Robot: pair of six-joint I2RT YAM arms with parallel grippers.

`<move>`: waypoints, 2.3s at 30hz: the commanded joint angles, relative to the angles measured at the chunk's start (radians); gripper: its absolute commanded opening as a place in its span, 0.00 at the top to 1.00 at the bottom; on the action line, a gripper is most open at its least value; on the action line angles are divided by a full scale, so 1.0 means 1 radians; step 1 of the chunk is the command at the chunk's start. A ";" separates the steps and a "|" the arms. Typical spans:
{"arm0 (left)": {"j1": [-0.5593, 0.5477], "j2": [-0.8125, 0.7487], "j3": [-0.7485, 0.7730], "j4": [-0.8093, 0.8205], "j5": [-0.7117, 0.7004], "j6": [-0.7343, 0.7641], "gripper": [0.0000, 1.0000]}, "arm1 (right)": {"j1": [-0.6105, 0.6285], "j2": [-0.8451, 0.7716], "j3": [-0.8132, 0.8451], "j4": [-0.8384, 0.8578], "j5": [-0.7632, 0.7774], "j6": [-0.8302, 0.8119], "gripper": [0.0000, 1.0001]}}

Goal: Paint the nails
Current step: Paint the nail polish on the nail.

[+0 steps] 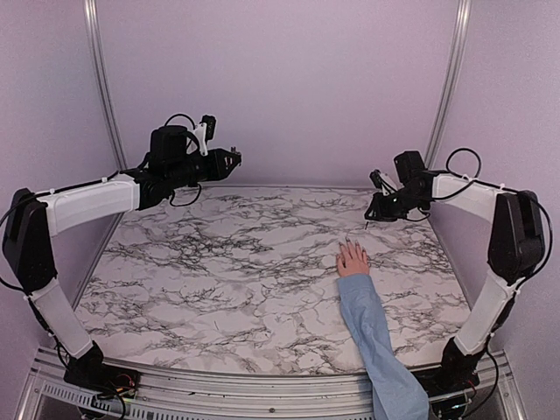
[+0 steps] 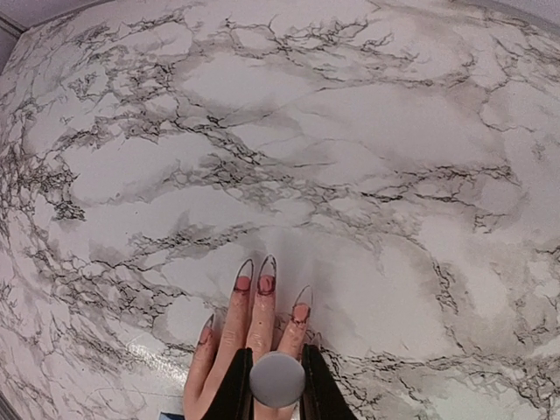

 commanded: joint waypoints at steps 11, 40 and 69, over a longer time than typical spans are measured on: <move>0.007 0.020 0.038 0.009 -0.017 -0.008 1.00 | 0.031 0.151 0.228 0.020 0.089 -0.007 1.00; 0.021 0.142 0.152 0.009 0.021 -0.044 1.00 | 0.010 0.126 0.062 0.013 -0.015 0.024 1.00; 0.026 0.230 0.250 0.008 0.044 -0.048 1.00 | -0.007 0.166 0.089 0.024 0.000 0.018 1.00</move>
